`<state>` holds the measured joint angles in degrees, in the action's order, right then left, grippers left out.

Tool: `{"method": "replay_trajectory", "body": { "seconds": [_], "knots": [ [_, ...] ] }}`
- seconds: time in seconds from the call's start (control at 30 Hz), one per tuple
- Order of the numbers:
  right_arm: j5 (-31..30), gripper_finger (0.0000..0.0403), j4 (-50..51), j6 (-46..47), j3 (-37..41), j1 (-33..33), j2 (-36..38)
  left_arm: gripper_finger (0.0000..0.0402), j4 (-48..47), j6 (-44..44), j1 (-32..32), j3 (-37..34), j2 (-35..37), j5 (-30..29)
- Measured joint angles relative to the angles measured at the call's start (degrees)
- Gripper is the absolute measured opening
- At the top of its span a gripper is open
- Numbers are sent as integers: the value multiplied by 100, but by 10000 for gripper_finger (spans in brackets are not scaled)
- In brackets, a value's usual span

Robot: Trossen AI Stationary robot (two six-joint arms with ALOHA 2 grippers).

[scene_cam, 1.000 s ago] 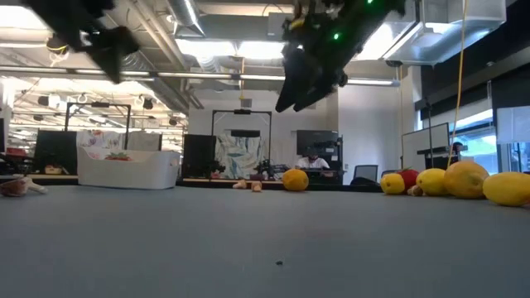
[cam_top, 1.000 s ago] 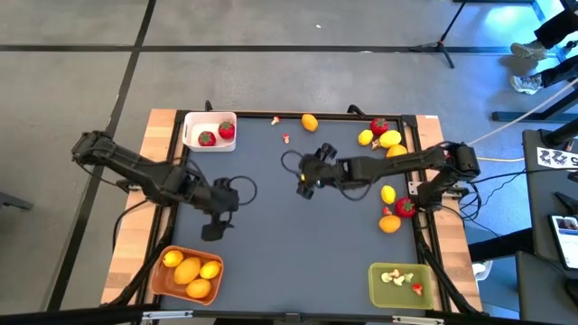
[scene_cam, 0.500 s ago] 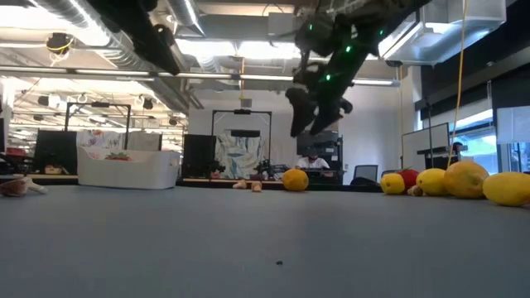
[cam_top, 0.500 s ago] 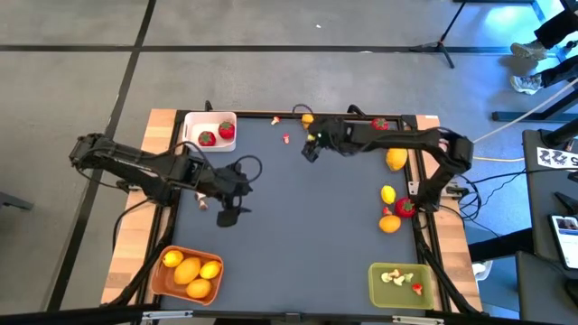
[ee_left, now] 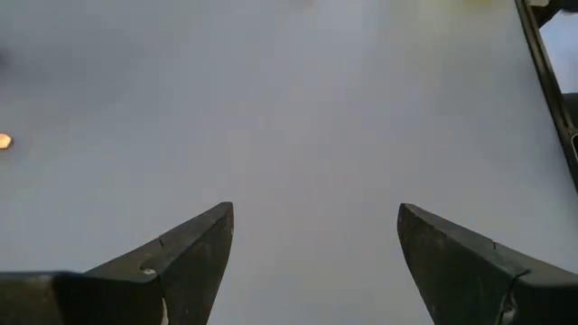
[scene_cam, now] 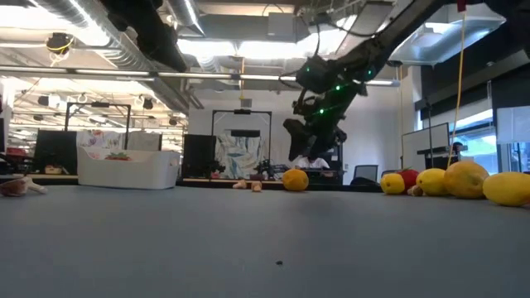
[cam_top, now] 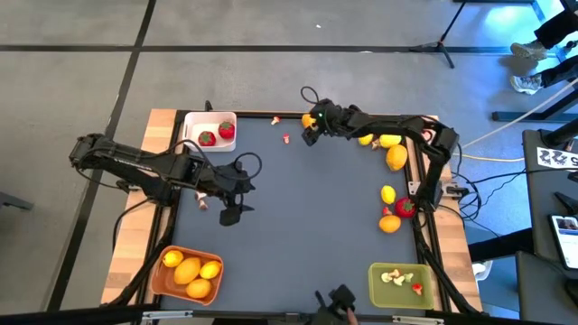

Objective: Sort produce into baskets
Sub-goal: Put the yellow lemon into the orange bin

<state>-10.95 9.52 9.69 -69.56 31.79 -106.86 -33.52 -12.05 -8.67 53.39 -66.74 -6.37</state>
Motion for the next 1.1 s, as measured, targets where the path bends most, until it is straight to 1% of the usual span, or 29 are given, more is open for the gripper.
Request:
{"method": "replay_trajectory", "body": {
  "seconds": [0.07,0.17,0.3,0.4,0.53,0.67,0.73,0.8,0.9,0.97,1.1],
  "knots": [
    [107,335,-182,4,-1,120,-113,308,0,2,18,0,0,-2],
    [112,335,-318,5,0,279,-256,308,0,7,51,-4,0,-9],
    [220,335,-367,40,0,457,-303,308,0,21,114,-7,-2,-11],
    [439,335,-371,48,0,516,-303,308,0,63,180,-7,-2,-24],
    [575,335,-463,33,-2,503,-355,308,-2,59,273,-7,-2,-33],
    [1041,335,-679,31,-2,496,-589,308,0,25,286,-7,-2,-33],
    [1009,335,-696,29,-2,498,-693,308,-4,26,284,-7,-2,-33],
    [851,335,-691,30,-2,499,-806,308,-7,26,284,-7,-2,-33],
    [838,335,-680,23,-2,541,-946,308,-5,28,284,-7,-2,-33],
    [754,335,-692,-27,-4,536,-965,308,-5,42,284,-7,-2,-33],
    [808,335,-993,-165,-11,531,-963,308,-2,46,284,-7,-2,-33]
  ]
}}
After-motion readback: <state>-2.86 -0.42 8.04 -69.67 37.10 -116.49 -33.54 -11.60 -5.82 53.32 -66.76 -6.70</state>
